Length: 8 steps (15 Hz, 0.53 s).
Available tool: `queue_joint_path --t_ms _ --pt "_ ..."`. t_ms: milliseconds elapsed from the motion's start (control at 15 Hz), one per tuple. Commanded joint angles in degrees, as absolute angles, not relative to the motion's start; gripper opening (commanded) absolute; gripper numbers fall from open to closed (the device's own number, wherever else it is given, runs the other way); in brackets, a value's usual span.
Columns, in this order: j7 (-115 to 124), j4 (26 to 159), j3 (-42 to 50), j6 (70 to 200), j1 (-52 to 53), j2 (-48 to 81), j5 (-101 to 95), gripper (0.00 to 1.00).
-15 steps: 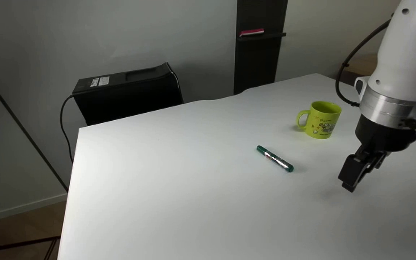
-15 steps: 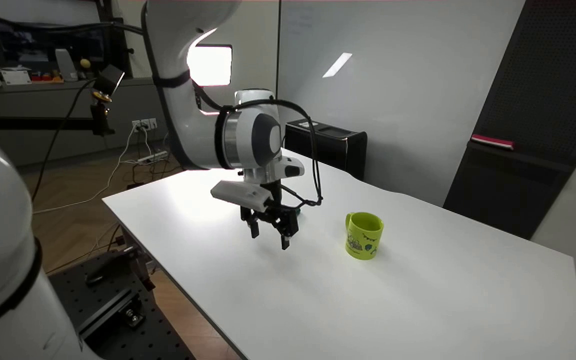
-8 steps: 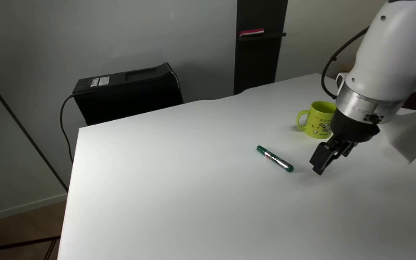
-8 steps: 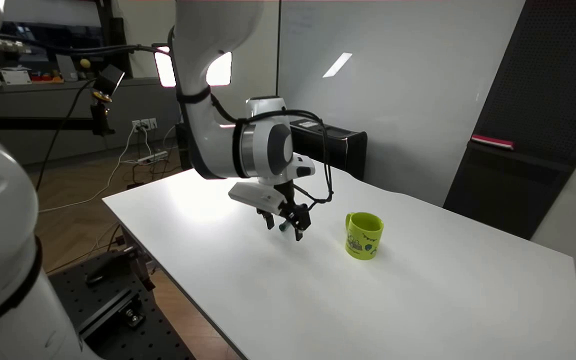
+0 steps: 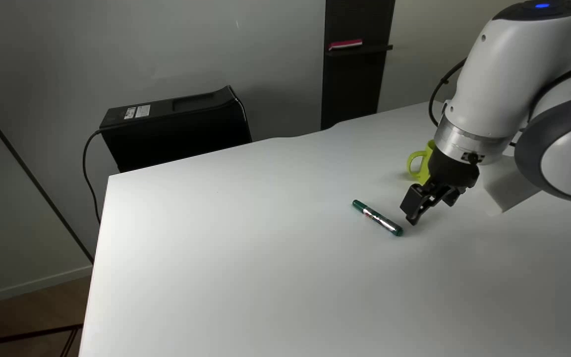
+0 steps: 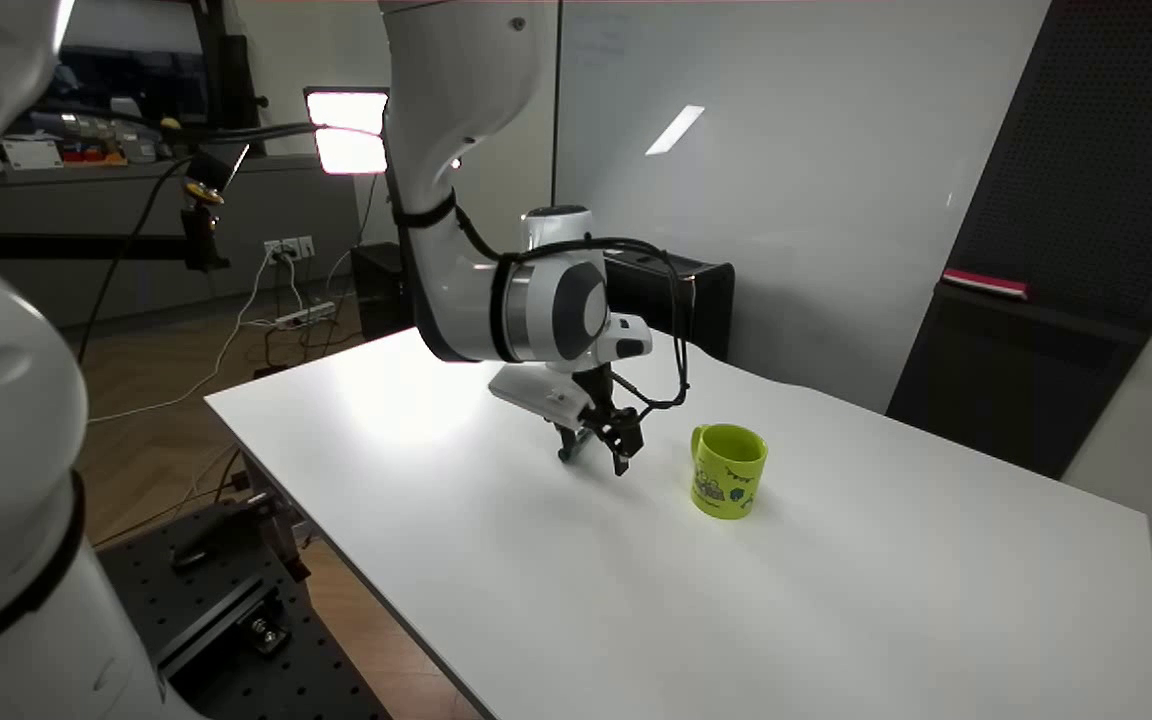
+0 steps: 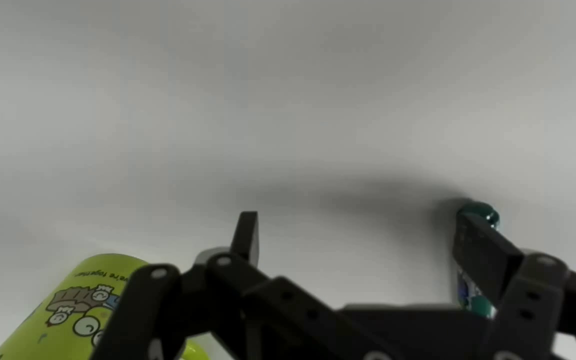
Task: Put the marker inside the yellow mug
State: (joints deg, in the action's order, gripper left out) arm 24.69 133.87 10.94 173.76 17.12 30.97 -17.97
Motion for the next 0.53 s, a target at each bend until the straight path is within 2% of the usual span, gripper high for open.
queue_joint_path --t_ms 0,467 --pt "23.96 129.63 14.06 172.33 21.89 33.23 -11.83 1.00" --pt "23.52 125.34 15.48 170.17 25.51 35.25 -7.59 1.00"
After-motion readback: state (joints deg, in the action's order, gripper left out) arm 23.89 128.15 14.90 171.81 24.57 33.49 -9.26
